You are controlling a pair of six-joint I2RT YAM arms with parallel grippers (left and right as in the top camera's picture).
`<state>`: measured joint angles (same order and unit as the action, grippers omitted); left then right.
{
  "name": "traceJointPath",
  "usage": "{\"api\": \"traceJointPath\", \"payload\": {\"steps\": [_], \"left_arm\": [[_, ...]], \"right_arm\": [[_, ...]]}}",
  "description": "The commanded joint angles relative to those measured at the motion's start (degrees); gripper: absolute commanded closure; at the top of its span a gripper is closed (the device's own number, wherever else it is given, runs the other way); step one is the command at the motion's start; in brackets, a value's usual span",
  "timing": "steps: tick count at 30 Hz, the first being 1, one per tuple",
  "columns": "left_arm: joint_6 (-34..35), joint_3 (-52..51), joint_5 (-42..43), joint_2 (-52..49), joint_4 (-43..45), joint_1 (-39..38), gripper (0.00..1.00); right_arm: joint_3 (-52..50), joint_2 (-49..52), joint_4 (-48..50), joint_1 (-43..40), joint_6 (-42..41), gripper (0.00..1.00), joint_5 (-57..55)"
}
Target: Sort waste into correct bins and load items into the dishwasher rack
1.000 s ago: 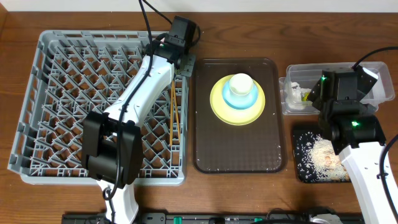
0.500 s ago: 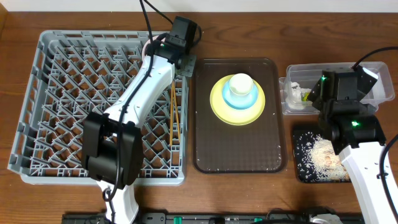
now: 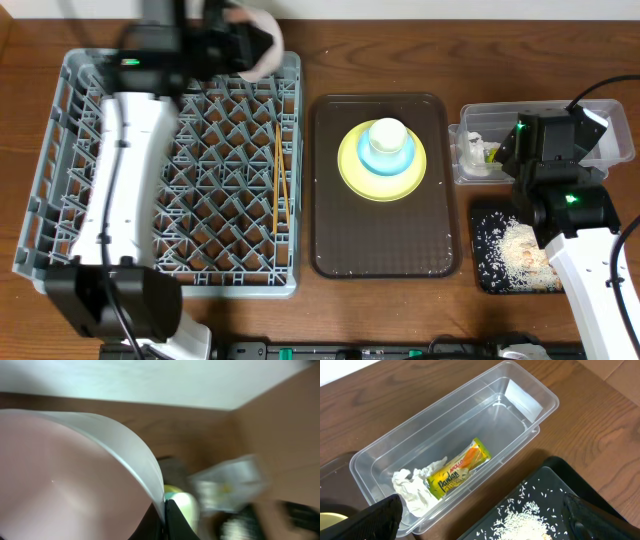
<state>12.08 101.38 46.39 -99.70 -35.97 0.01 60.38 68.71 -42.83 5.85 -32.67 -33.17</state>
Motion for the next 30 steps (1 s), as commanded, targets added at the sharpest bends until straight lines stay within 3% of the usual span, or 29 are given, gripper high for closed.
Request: {"api": "traceJointPath", "payload": {"steps": [1, 5, 10, 22, 30], "left_arm": [[3.17, -0.42, 27.69, -5.07, 0.72, 4.98, 0.94], [9.22, -0.42, 43.67, -12.07, 6.80, 8.39, 0.93], [17.22, -0.44, 43.71, -18.36, 12.17, 8.85, 0.92], [17.40, -0.44, 43.56, -21.73, 15.37, 5.88, 0.92], [17.11, -2.82, 38.40, -21.84, 15.54, 4.37, 0.91]], "right_arm": [[0.59, -0.44, -0.11, -0.20, -0.72, 0.01, -0.83], [0.59, -0.44, -0.11, -0.20, -0.72, 0.01, -0.81], [0.59, -0.44, -0.11, -0.20, -0.72, 0.01, -0.83], [0.59, -0.44, -0.11, -0.20, -0.72, 0.01, -0.83], [0.59, -0.44, -0.11, -0.20, -0.72, 0.01, -0.83]]}}
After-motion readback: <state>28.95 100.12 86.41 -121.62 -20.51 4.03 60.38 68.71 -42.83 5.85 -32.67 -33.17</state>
